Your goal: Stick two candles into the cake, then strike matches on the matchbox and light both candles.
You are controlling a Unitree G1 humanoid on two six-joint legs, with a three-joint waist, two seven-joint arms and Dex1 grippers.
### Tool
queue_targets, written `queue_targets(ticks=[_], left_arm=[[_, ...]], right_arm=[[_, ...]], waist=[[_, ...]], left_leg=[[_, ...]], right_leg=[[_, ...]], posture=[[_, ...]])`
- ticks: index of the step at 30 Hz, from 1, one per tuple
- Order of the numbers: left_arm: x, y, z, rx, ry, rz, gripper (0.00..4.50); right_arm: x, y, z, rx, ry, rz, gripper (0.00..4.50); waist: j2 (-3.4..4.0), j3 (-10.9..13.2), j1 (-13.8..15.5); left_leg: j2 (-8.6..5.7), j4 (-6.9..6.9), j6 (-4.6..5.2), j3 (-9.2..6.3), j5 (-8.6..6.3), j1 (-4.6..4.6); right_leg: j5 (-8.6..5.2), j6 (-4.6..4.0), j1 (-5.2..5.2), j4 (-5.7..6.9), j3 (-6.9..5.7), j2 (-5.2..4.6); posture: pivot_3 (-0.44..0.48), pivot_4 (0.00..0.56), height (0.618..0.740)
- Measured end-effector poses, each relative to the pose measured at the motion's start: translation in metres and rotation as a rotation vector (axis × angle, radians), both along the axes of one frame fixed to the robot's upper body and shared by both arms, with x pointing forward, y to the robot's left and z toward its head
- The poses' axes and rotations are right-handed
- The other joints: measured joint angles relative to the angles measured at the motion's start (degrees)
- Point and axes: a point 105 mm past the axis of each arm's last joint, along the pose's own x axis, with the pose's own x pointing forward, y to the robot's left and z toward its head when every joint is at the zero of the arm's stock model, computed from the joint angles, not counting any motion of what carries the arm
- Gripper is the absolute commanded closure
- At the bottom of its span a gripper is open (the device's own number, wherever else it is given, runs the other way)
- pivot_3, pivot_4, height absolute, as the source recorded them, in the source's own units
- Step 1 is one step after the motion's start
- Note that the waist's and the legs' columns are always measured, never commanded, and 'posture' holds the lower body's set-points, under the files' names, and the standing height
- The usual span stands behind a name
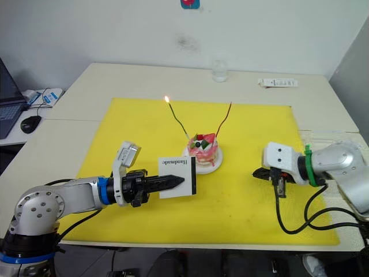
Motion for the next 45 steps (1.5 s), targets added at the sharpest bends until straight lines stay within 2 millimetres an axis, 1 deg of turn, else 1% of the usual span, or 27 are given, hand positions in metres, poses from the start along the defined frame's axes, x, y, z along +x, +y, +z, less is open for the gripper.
queue_targets(ticks=[2,4,5,7,9,11,14,16,19,22,23,24,27,29,32,35,36,37,38,40,42,45], left_arm=[[0.0,0.0,0.0,0.0,-0.001,0.0,4.5],[0.0,0.0,0.0,-0.001,0.0,0.0,4.5],[0.0,0.0,0.0,-0.001,0.0,0.0,4.5],[0.0,0.0,0.0,-0.001,0.0,0.0,4.5],[0.0,0.0,0.0,-0.001,-0.001,-0.001,4.5],[0.0,0.0,0.001,-0.001,-0.001,-0.002,4.5],[0.0,0.0,0.0,-0.001,0.0,-0.002,4.5],[-0.001,0.0,0.0,-0.001,0.001,-0.003,4.5],[-0.001,0.0,0.0,0.0,0.002,-0.004,4.5],[-0.001,0.0,0.0,0.002,0.002,-0.005,4.5],[-0.001,0.0,0.0,0.002,0.002,-0.005,4.5],[-0.001,0.0,0.0,0.002,0.002,-0.005,4.5],[-0.001,0.0,0.0,0.002,0.003,-0.005,4.5],[-0.001,0.0,0.0,0.002,0.003,-0.006,4.5],[-0.002,0.0,0.0,0.002,0.003,-0.007,4.5],[-0.003,-0.001,0.001,0.002,0.0,-0.011,4.5],[-0.003,0.0,0.0,0.003,0.002,-0.012,4.5],[-0.004,0.0,0.0,0.005,0.006,-0.012,4.5],[-0.004,0.0,0.0,0.004,0.007,-0.012,4.5],[-0.005,0.0,0.0,0.002,0.006,-0.016,4.5],[-0.006,-0.001,0.0,0.003,0.006,-0.018,4.5],[-0.006,-0.001,0.0,0.003,0.004,-0.02,4.5]], right_arm=[[0.008,0.0,-0.008,0.031,0.0,-0.059,4.43],[0.015,-0.003,-0.012,0.05,-0.002,-0.107,4.43],[0.017,-0.002,-0.013,0.07,0.002,-0.125,4.43],[0.021,0.0,-0.017,0.115,0.015,-0.155,4.43],[0.023,0.002,-0.017,0.159,0.019,-0.178,4.43],[0.025,0.004,-0.012,0.209,0.006,-0.187,4.43],[0.025,0.0,-0.015,0.231,0.004,-0.208,4.43],[0.026,0.0,-0.018,0.247,0.009,-0.22,4.06],[0.026,-0.002,-0.014,0.262,0.0,-0.221,3.2],[0.027,-0.004,-0.01,0.274,-0.019,-0.221,2.14],[0.026,-0.004,-0.009,0.282,-0.02,-0.219,1.7],[0.026,-0.004,-0.009,0.284,-0.021,-0.217,1.5],[0.021,-0.005,-0.008,0.309,-0.029,-0.184,0.41],[0.019,-0.003,-0.011,0.334,-0.024,-0.164,0.41],[0.017,-0.002,-0.023,0.368,-0.013,-0.154,0.41],[0.021,-0.01,-0.033,0.327,-0.026,-0.18,0.41],[0.023,-0.012,-0.034,0.318,-0.028,-0.195,0.77],[0.026,-0.013,-0.033,0.315,-0.025,-0.212,1.02],[0.029,-0.013,-0.03,0.317,-0.021,-0.229,1.28],[0.032,-0.009,-0.022,0.33,-0.02,-0.233,1.97],[0.031,-0.002,-0.014,0.356,-0.012,-0.21,1.97],[0.03,0.001,-0.017,0.373,0.003,-0.189,1.97]], waist=[[0.03,0.0,0.1],[0.02,0.0,0.1],[0.02,0.0,0.1],[0.03,0.0,0.1],[0.03,0.0,0.1],[0.03,0.0,0.1],[0.03,0.0,0.1],[0.03,0.0,0.1],[0.03,0.0,0.1],[0.03,0.0,0.1],[0.03,0.0,0.1],[0.03,0.0,0.1],[0.02,0.0,0.1],[0.02,0.0,0.1],[0.03,0.0,0.1],[0.03,0.0,0.1],[0.03,0.0,0.1],[0.03,0.0,0.0],[0.03,0.0,0.0],[0.03,0.0,0.0],[0.03,0.0,0.0],[0.03,0.0,0.1]], left_leg=[[-0.03,0.01,-0.03,0.02,0.02,-0.04],[-0.03,0.02,-0.03,0.02,0.02,-0.04],[-0.03,0.03,-0.04,0.02,0.02,-0.05],[-0.02,0.01,-0.04,0.02,0.02,-0.05],[-0.01,0.01,-0.04,0.01,0.02,-0.04],[0.0,0.01,-0.03,0.0,0.02,-0.04],[-0.01,0.01,-0.03,0.02,0.01,-0.05],[-0.02,0.01,-0.02,0.02,0.01,-0.04],[-0.01,0.01,-0.01,0.01,0.01,-0.04],[0.0,0.01,0.01,0.01,0.0,-0.04],[-0.01,0.01,0.01,0.01,-0.01,-0.04],[-0.01,0.01,0.02,0.01,-0.01,-0.04],[-0.01,0.0,0.02,0.01,-0.01,-0.04],[-0.01,0.0,0.02,0.01,-0.01,-0.04],[-0.01,0.0,0.02,0.02,-0.01,-0.03],[-0.01,0.02,0.02,0.02,-0.01,-0.02],[-0.01,0.02,0.01,0.03,0.0,-0.02],[-0.01,0.02,-0.01,0.03,0.01,-0.01],[0.0,0.01,-0.02,0.03,0.01,0.0],[0.02,0.0,-0.03,-0.01,0.02,0.0],[0.02,-0.01,-0.03,-0.03,0.02,-0.01],[-0.02,-0.01,-0.01,0.01,0.01,-0.04]], right_leg=[[0.0,-0.01,-0.02,0.0,0.0,-0.02],[0.06,-0.09,0.0,-0.04,0.0,-0.03],[0.14,-0.24,0.0,-0.04,0.0,-0.03],[0.14,-0.24,-0.01,-0.04,-0.01,-0.02],[0.15,-0.25,-0.01,-0.02,-0.01,-0.01],[0.14,-0.25,-0.01,-0.02,-0.02,0.0],[0.15,-0.25,0.0,-0.03,-0.01,0.0],[0.15,-0.25,-0.01,-0.02,-0.01,0.0],[0.15,-0.25,-0.01,-0.01,-0.02,0.0],[0.15,-0.25,-0.01,-0.02,-0.02,0.01],[0.15,-0.25,-0.01,-0.02,-0.01,0.0],[0.15,-0.25,-0.01,-0.02,-0.02,0.0],[0.14,-0.25,0.0,-0.03,-0.02,0.0],[0.15,-0.25,0.0,-0.03,-0.01,0.01],[0.14,-0.24,0.0,-0.01,-0.01,0.01],[0.15,-0.25,0.0,0.0,0.0,0.01],[0.15,-0.25,0.0,0.0,0.0,0.01],[0.15,-0.26,-0.01,0.01,0.01,0.01],[0.16,-0.26,-0.01,0.02,0.01,0.01],[0.16,-0.27,-0.01,0.02,-0.01,0.03],[0.16,-0.27,0.0,0.01,-0.03,0.03],[0.15,-0.26,0.0,-0.03,-0.01,0.01]], posture=[[0.0,0.15,0.74],[0.0,0.15,0.74],[0.0,0.15,0.74],[0.0,0.15,0.74],[0.0,0.15,0.74],[0.0,0.15,0.74],[0.0,0.15,0.74],[0.0,0.15,0.74],[0.0,0.15,0.74],[0.0,0.15,0.74],[0.0,0.15,0.74],[0.0,0.15,0.74],[0.0,0.15,0.74],[0.0,0.15,0.74],[0.0,0.15,0.74],[0.0,0.15,0.74],[0.0,0.15,0.74],[0.0,0.15,0.74],[0.0,0.15,0.74],[0.0,0.15,0.74],[0.0,0.15,0.74],[0.0,0.15,0.74]])
